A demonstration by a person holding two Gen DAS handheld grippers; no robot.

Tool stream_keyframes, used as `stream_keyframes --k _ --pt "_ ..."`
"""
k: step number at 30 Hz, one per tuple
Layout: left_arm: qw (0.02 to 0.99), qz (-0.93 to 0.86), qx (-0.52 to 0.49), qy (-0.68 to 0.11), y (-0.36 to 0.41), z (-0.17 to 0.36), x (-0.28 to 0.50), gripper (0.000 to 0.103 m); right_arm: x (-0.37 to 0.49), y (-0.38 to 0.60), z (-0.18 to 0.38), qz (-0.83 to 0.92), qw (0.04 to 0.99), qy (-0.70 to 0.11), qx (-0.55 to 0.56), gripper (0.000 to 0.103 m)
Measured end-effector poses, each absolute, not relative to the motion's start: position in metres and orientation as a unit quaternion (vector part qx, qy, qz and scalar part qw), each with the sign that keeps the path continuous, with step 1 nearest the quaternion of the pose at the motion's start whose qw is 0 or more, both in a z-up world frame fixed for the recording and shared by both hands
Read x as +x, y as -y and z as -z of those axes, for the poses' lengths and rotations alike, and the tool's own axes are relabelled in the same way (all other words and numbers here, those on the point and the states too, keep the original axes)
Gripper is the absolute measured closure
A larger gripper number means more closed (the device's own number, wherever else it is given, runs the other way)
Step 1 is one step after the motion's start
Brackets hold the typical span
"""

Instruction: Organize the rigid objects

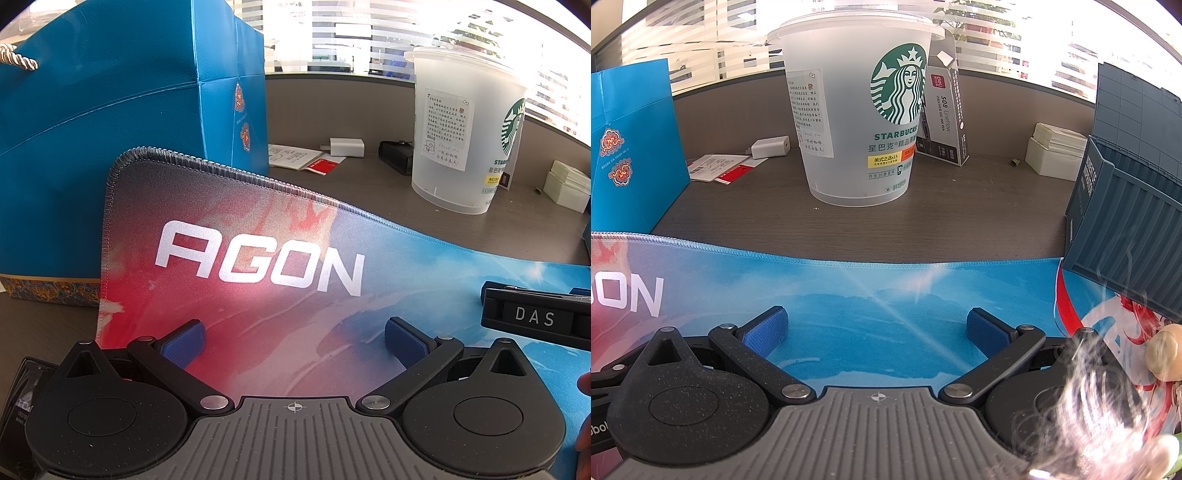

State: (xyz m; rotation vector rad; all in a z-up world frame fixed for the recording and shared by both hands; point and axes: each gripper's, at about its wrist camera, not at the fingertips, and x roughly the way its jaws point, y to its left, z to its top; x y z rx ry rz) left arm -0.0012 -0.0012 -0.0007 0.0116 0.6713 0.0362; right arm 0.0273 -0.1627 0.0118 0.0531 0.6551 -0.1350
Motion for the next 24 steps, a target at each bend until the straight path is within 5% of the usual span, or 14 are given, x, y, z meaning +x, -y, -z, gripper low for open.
stream_keyframes --k 24 --pt "0.944 -0.018 0.006 -0.329 0.0014 0.0007 -0.0012 0.0 0.0247 0.1672 -0.0147 0.074 0.946 -0.313 0.03 0.0"
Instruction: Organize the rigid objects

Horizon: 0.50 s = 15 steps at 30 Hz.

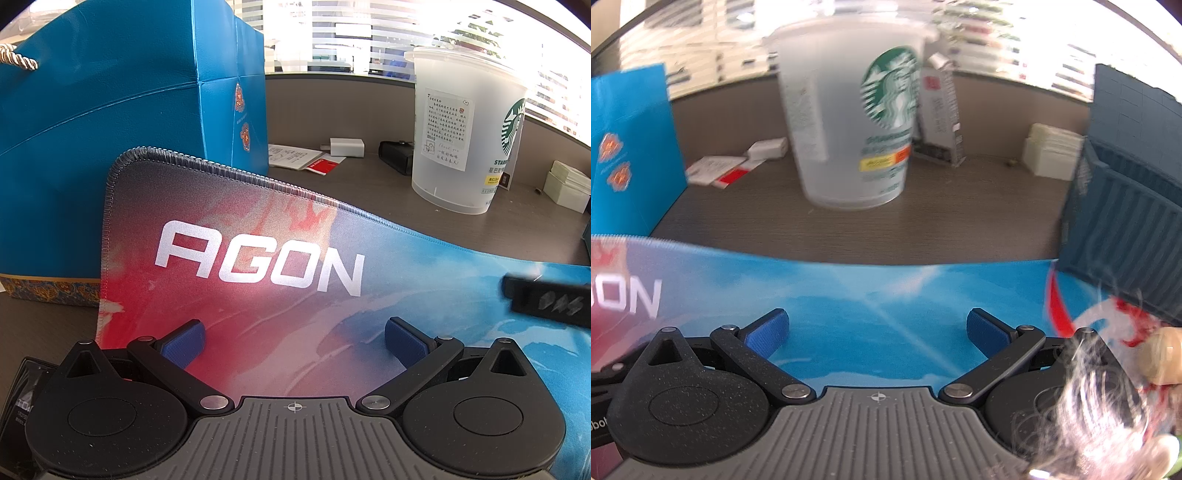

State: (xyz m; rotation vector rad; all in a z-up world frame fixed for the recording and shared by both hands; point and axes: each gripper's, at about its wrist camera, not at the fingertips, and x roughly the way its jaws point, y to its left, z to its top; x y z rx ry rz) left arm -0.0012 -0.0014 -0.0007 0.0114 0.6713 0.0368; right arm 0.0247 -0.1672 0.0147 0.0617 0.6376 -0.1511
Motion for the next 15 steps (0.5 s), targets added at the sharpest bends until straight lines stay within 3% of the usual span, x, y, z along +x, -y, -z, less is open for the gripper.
stream_keyframes --k 8,15 --pt "0.944 -0.018 0.006 -0.329 0.001 0.001 -0.001 0.0 -0.034 0.198 -0.074 0.004 0.97 -0.241 0.042 0.0" --pt "0.944 -0.018 0.006 -0.329 0.001 0.001 -0.001 0.0 -0.109 0.262 -0.086 -0.119 0.957 -0.264 0.026 0.0"
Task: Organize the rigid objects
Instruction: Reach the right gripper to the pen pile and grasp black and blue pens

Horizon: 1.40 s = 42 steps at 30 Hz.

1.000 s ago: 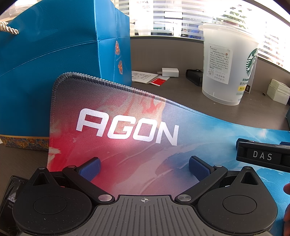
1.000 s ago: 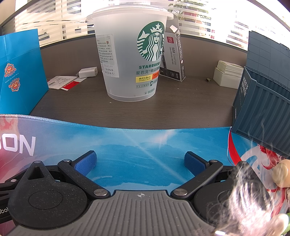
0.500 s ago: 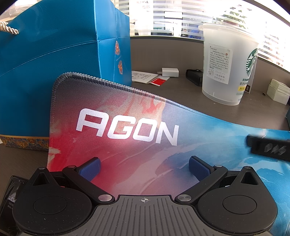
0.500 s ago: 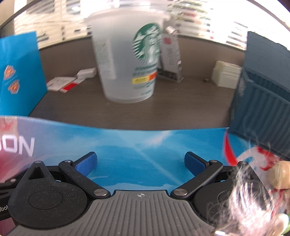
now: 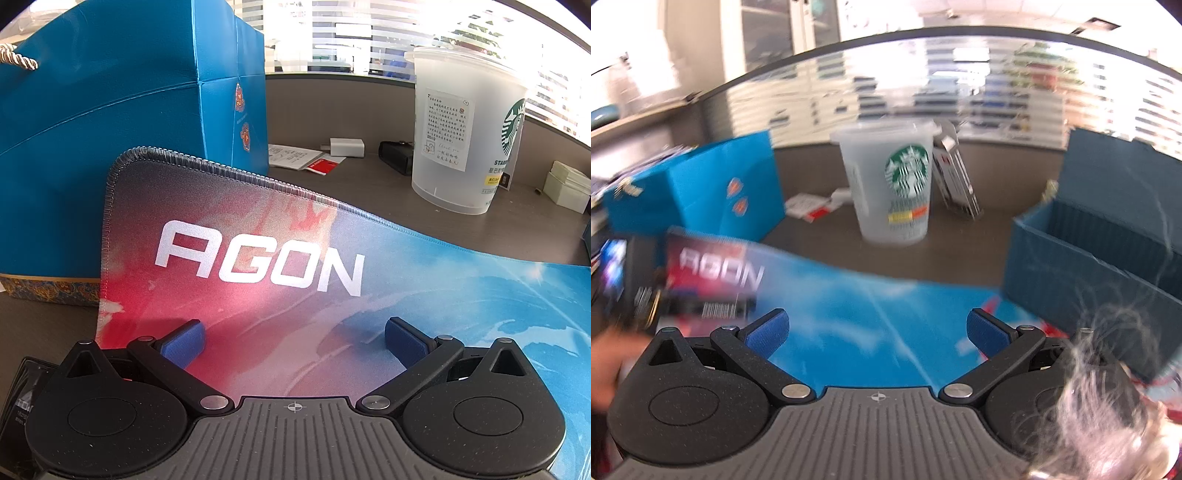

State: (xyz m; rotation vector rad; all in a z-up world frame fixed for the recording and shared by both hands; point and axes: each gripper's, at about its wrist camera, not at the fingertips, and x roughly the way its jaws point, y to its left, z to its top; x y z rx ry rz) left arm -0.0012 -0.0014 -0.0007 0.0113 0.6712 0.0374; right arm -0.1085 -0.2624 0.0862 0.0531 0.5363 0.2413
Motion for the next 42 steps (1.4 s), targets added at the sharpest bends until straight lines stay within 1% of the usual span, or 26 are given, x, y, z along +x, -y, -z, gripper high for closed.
stream_keyframes --k 7,10,15,18,19,21,27,28,29,33,35,36,39,41,42 --pt "0.944 -0.019 0.006 -0.329 0.001 0.001 -0.001 0.0 -0.178 0.31 -0.059 -0.146 0.943 -0.298 0.018 0.0" --pt "0.944 -0.018 0.005 -0.329 0.001 0.001 -0.001 0.0 -0.203 0.32 -0.05 -0.154 0.942 -0.297 0.027 0.0" --pt "0.944 -0.018 0.005 -0.329 0.001 0.001 -0.001 0.0 -0.217 0.328 -0.042 -0.157 0.941 -0.296 0.052 0.001" --pt "0.944 -0.018 0.005 -0.329 0.001 0.001 -0.001 0.0 -0.216 0.33 -0.036 -0.164 0.935 -0.306 0.068 0.007" --pt "0.944 -0.018 0.005 -0.329 0.001 0.001 -0.001 0.0 -0.215 0.331 -0.033 -0.166 0.933 -0.31 0.072 0.012" --pt "0.944 -0.018 0.005 -0.329 0.001 0.001 -0.001 0.0 -0.213 0.333 -0.028 -0.166 0.93 -0.319 0.08 0.016" --pt "0.944 -0.019 0.006 -0.329 0.001 0.001 -0.001 0.0 -0.204 0.344 -0.018 -0.16 0.926 -0.327 0.102 0.032" --pt "0.944 -0.018 0.006 -0.329 0.001 0.001 -0.001 0.0 -0.201 0.344 -0.018 -0.158 0.926 -0.327 0.103 0.036" --pt "0.944 -0.019 0.006 -0.329 0.001 0.001 -0.001 0.0 -0.199 0.344 -0.018 -0.157 0.927 -0.326 0.098 0.04" --pt "0.944 -0.019 0.005 -0.329 0.001 0.001 -0.001 0.0 -0.191 0.335 -0.019 -0.149 0.931 -0.327 0.06 0.048" --pt "0.944 -0.019 0.005 -0.329 0.001 0.001 -0.001 0.0 -0.186 0.329 -0.019 -0.145 0.933 -0.327 0.034 0.055" --pt "0.944 -0.019 0.005 -0.329 0.001 0.001 -0.001 0.0 -0.184 0.326 -0.019 -0.142 0.934 -0.327 0.023 0.056" --pt "0.944 -0.019 0.005 -0.329 0.001 0.001 -0.001 0.0 -0.178 0.316 -0.019 -0.135 0.935 -0.328 -0.018 0.069" --pt "0.944 -0.019 0.005 -0.329 0.001 0.001 -0.001 0.0 -0.174 0.311 -0.018 -0.13 0.935 -0.327 -0.041 0.083" --pt "0.944 -0.019 0.005 -0.329 0.001 0.001 -0.001 0.0 -0.172 0.31 -0.018 -0.133 0.935 -0.326 -0.044 0.086"
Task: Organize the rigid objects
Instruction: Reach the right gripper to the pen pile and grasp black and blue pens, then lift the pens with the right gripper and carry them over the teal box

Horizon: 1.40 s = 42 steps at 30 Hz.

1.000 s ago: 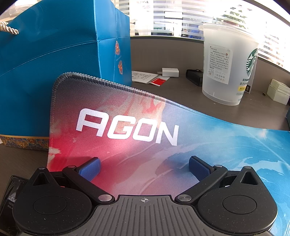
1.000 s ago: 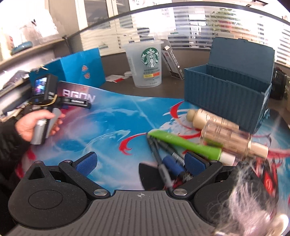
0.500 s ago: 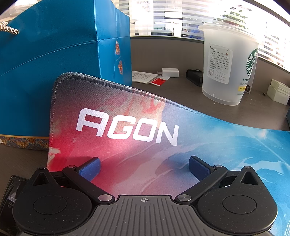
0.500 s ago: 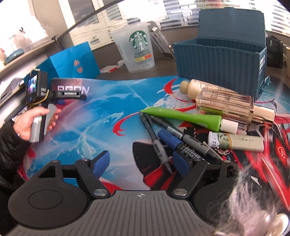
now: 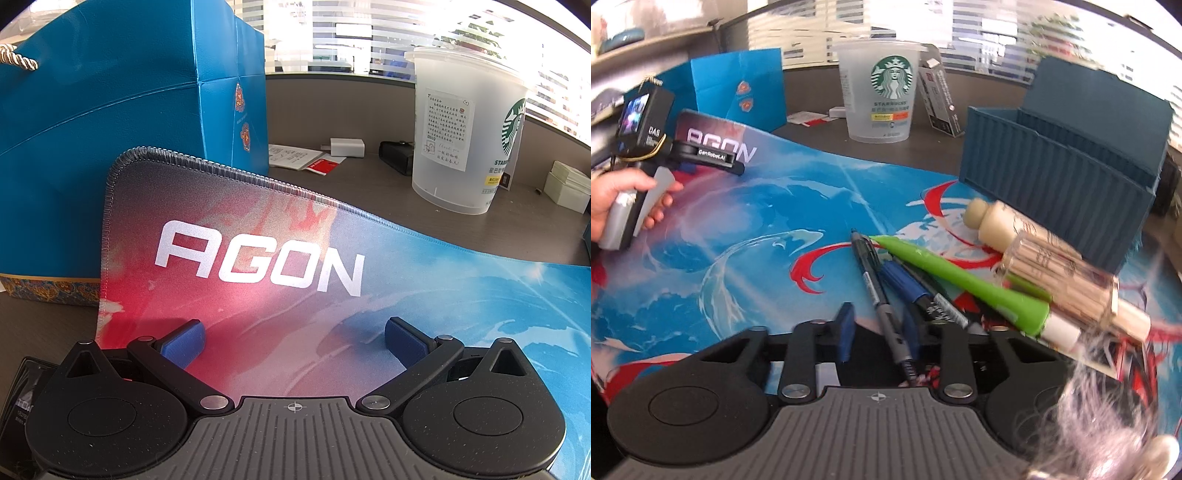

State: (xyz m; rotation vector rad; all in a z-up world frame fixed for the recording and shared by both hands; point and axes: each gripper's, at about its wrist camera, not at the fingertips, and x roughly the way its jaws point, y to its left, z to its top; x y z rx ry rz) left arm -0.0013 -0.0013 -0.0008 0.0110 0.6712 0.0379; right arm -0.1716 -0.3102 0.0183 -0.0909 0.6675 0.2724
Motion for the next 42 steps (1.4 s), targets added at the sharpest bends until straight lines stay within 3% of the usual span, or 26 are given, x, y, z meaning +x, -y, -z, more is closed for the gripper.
stream_keyframes --k 2,16,33,42 --pt "0.944 -0.019 0.005 -0.329 0.001 0.001 -0.001 0.0 -0.168 0.31 -0.019 -0.138 0.933 -0.328 -0.047 0.092" --pt "0.944 -0.019 0.005 -0.329 0.001 0.001 -0.001 0.0 -0.175 0.287 -0.042 -0.178 0.93 -0.307 -0.093 0.093" --pt "0.944 -0.019 0.005 -0.329 0.001 0.001 -0.001 0.0 -0.143 0.354 -0.123 -0.168 0.956 -0.236 0.046 0.093" --pt "0.944 -0.019 0.005 -0.329 0.001 0.001 -0.001 0.0 -0.117 0.39 -0.166 -0.125 0.975 -0.176 0.056 0.093"
